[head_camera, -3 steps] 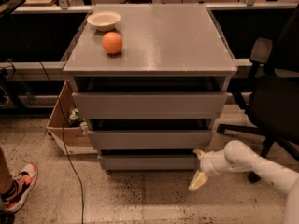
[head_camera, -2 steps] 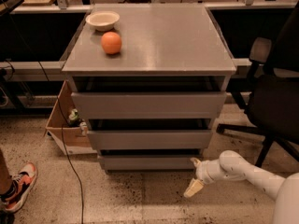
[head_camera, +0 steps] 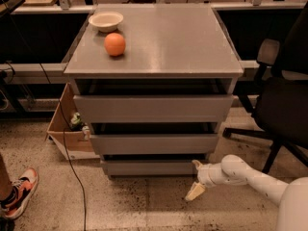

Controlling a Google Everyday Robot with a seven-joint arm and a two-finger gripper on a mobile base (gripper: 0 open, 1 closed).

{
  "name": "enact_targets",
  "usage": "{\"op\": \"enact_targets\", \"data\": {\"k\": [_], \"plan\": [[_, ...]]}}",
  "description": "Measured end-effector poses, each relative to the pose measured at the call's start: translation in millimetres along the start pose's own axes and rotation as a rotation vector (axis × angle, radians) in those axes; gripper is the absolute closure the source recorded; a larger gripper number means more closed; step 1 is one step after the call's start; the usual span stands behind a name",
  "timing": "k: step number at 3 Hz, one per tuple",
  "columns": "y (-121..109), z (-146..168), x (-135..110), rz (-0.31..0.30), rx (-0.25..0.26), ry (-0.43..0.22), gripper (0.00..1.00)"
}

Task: Open bottom drawer

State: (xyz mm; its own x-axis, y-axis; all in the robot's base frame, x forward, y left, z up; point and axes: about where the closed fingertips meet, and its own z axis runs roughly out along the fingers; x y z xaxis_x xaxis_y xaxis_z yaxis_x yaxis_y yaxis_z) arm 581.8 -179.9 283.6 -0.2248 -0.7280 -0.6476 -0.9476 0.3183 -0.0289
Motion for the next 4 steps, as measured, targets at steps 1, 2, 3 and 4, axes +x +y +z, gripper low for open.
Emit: {"op": "enact_targets", "data": {"k": [1, 2, 3, 4], "plan": [[-25, 34, -9, -0.082, 0.049, -0.012, 0.00], [-51, 81, -11, -0.191, 0.037, 0.000, 0.00], [-61, 105, -6, -0.228, 0.011, 0.020, 0.00], [-67, 121, 4, -0.234, -0.014, 0.041, 0.14]]}}
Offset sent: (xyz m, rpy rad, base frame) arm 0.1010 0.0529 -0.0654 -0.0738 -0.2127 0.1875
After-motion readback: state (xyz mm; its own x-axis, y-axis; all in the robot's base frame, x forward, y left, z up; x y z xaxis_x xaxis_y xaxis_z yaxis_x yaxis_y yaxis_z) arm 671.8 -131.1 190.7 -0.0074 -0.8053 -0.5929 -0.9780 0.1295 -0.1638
